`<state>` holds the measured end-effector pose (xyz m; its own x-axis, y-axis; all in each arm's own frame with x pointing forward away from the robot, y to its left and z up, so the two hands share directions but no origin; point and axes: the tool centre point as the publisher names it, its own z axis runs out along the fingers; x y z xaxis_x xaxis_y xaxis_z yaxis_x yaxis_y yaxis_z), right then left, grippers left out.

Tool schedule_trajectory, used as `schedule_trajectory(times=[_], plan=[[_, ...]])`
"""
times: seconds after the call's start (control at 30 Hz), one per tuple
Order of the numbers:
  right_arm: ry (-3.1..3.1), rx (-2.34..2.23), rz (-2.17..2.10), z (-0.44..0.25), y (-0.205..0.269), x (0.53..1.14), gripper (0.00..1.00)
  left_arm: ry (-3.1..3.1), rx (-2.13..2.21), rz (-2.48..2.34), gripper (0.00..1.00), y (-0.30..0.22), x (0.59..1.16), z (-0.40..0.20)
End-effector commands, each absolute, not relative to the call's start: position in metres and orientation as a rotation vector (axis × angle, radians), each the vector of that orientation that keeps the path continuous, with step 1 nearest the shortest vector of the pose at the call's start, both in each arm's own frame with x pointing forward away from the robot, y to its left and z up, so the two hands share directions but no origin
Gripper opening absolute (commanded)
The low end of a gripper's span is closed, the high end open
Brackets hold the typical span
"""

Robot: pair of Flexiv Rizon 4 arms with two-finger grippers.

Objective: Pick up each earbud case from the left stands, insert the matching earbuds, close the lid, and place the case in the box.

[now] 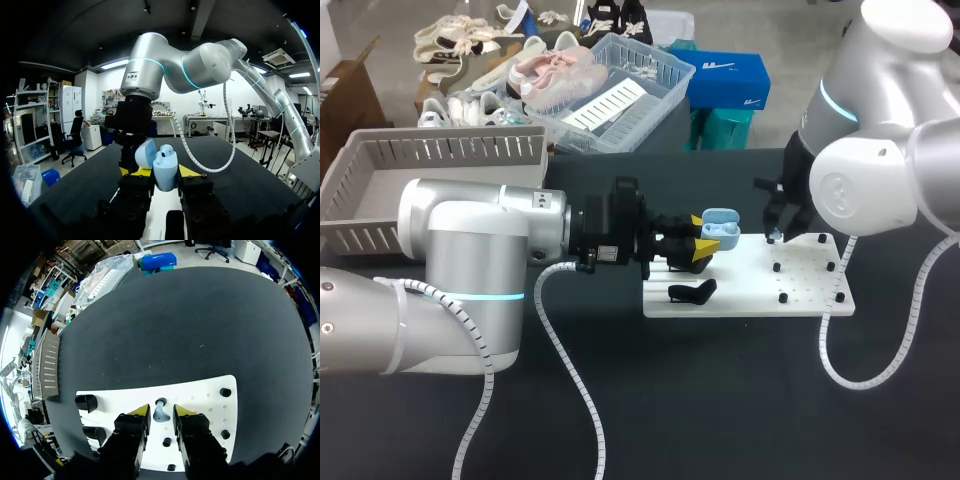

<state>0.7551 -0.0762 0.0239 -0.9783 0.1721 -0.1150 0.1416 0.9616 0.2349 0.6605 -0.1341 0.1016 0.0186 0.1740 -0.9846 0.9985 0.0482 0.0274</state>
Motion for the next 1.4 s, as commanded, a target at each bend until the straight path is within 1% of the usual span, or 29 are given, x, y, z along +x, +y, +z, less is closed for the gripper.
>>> schedule_trajectory(times=[0.03, 0.23, 0.33, 0.53, 0.67, 0.7, 0.8, 0.87, 0.97, 1.03, 1.4], plan=[[2.985, 0.237, 0.342, 0.023, -0.075, 0.758, 0.25, 1.341, 1.306, -1.066, 0.0, -0.134, 0.66, 0.101], [2.987, 0.24, 0.339, 0.023, -0.074, 0.757, 0.26, 1.341, 1.306, -1.066, 0.0, -0.134, 0.66, 0.101], [2.988, 0.24, 0.337, 0.024, -0.073, 0.756, 0.29, 1.341, 1.306, -1.066, 0.0, -0.134, 0.66, 0.101], [2.988, 0.251, 0.333, 0.023, -0.074, 0.753, 0.29, 1.341, 1.306, -1.066, 0.0, -0.134, 0.66, 0.101], [2.987, 0.255, 0.329, 0.023, -0.075, 0.752, 0.27, 1.341, 1.306, -1.066, 0.0, -0.134, 0.66, 0.101], [2.987, 0.257, 0.329, 0.023, -0.075, 0.752, 0.24, 1.341, 1.306, -1.066, 0.0, -0.134, 0.66, 0.101], [2.987, 0.263, 0.332, 0.022, -0.076, 0.752, 0.08, 1.341, 1.306, -1.066, 0.0, -0.134, 0.66, 0.101], [2.987, 0.266, 0.333, 0.022, -0.076, 0.752, 0.09, 1.341, 1.306, -1.066, 0.0, -0.134, 0.66, 0.101], [2.985, 0.265, 0.334, 0.023, -0.076, 0.751, 0.06, 1.341, 1.306, -1.066, 0.0, -0.134, 0.66, 0.101], [2.984, 0.264, 0.335, 0.023, -0.076, 0.751, 0.0, 1.341, 1.306, -1.066, 0.0, -0.134, 0.66, 0.101], [2.966, 0.264, 0.346, 0.043, -0.076, 0.74, 0.0, 1.341, 1.306, -1.066, 0.0, -0.134, 0.66, 0.101]])
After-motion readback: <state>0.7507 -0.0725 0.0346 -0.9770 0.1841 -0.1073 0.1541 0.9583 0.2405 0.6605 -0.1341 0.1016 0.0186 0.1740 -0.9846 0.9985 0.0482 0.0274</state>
